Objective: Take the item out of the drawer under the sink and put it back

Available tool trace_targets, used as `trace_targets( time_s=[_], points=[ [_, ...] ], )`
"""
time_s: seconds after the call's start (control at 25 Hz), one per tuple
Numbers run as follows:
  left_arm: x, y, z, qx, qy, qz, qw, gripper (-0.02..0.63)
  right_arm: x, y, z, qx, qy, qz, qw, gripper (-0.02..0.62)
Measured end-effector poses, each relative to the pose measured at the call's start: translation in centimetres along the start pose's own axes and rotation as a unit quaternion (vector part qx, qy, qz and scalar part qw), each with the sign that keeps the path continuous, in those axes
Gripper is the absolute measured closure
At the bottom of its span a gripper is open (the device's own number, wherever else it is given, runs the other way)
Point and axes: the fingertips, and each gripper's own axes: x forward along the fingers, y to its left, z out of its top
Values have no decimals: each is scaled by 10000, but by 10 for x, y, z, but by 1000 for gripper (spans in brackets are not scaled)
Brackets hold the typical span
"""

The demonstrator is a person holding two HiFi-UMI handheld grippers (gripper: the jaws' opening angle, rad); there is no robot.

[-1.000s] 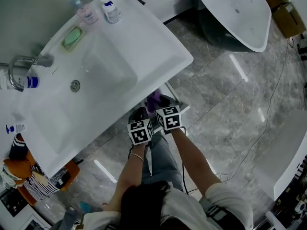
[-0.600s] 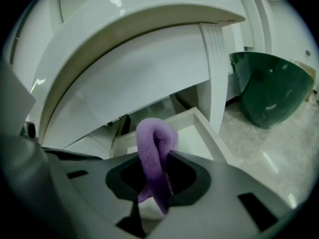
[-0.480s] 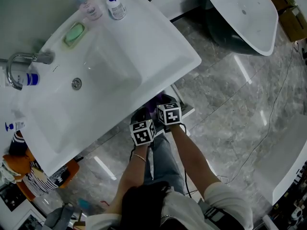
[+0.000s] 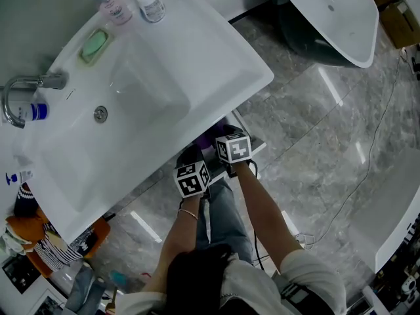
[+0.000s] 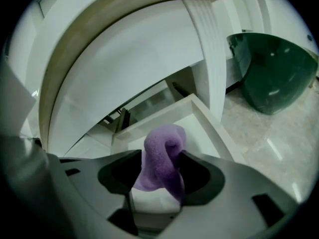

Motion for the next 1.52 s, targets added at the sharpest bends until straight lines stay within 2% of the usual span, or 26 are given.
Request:
trace_targets(
  time_s=[0.28, 0.48, 0.84, 1.08, 1.32, 1.52],
  points=[
    [-5, -5, 0, 106, 57, -67, 9999, 603, -12, -3, 7, 127, -186, -65, 9997, 288],
    [-15, -12, 7, 128, -31, -163, 9998, 603, -23, -1, 8, 224, -333, -160, 9991, 278],
    [-42, -33, 25, 434, -225, -453, 9978, 603, -80, 13, 27, 116, -984, -230, 9948, 276],
    [-71, -49, 51, 539, -538, -692, 9947, 603, -118, 40, 33, 17, -1191, -153, 9928, 278],
    [-107, -80, 78, 801, -854, -1000, 9881, 603, -169, 68, 43, 187, -1673, -155, 9856, 278],
    [-136, -96, 99, 918, -1134, -1198, 9820, 603, -205, 84, 62, -113, -1932, -268, 9807, 281]
  ],
)
